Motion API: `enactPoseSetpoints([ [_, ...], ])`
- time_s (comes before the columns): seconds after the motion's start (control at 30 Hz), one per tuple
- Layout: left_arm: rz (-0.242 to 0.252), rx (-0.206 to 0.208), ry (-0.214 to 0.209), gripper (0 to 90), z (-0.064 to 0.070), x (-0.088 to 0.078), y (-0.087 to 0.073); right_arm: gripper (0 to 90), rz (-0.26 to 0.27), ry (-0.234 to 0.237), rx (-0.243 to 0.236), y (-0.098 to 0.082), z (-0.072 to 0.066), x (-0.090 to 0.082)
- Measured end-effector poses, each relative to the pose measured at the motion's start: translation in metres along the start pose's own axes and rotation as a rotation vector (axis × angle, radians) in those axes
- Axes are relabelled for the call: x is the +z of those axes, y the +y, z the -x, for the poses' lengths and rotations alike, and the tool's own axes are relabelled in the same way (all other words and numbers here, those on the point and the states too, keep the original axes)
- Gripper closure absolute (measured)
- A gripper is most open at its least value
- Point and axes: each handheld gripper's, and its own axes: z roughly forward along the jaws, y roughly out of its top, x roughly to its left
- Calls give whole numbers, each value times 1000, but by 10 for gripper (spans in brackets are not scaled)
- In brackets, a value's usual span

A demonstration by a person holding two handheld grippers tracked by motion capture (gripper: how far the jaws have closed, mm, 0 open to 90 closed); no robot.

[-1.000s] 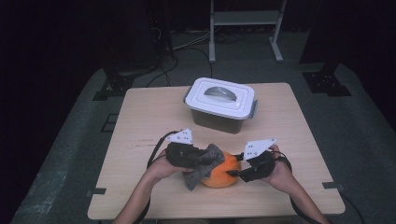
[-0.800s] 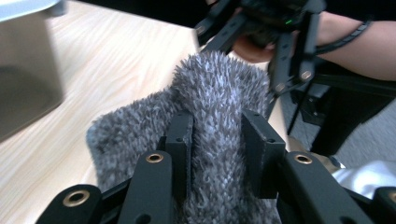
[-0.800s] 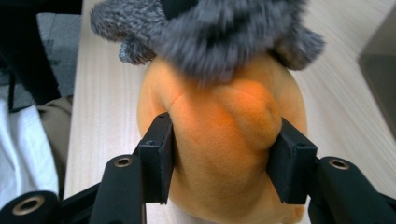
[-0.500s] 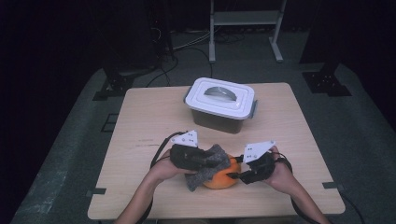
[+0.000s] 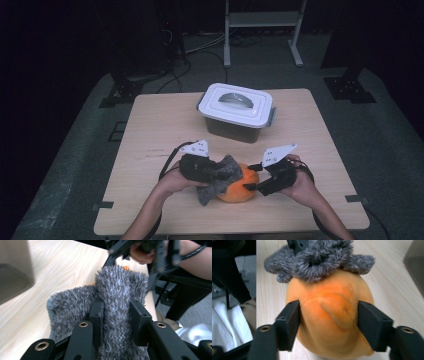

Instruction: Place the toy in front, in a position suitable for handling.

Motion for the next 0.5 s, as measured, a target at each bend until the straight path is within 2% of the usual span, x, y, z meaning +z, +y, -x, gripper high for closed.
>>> enactPoseSetpoints([
  [0.13,14,28,-25,670,9,5,8,418,3,5,-47,-2,-5,3],
  [0.23,5,57,-20,669,15,10,13,420,3,9,-93,-1,-10,5],
  [0.43,0,51,11,670,9,8,8,446,3,-2,-91,-3,-8,4],
  [0.5,3,41,21,670,5,5,5,462,0,-5,-75,-3,-5,2],
])
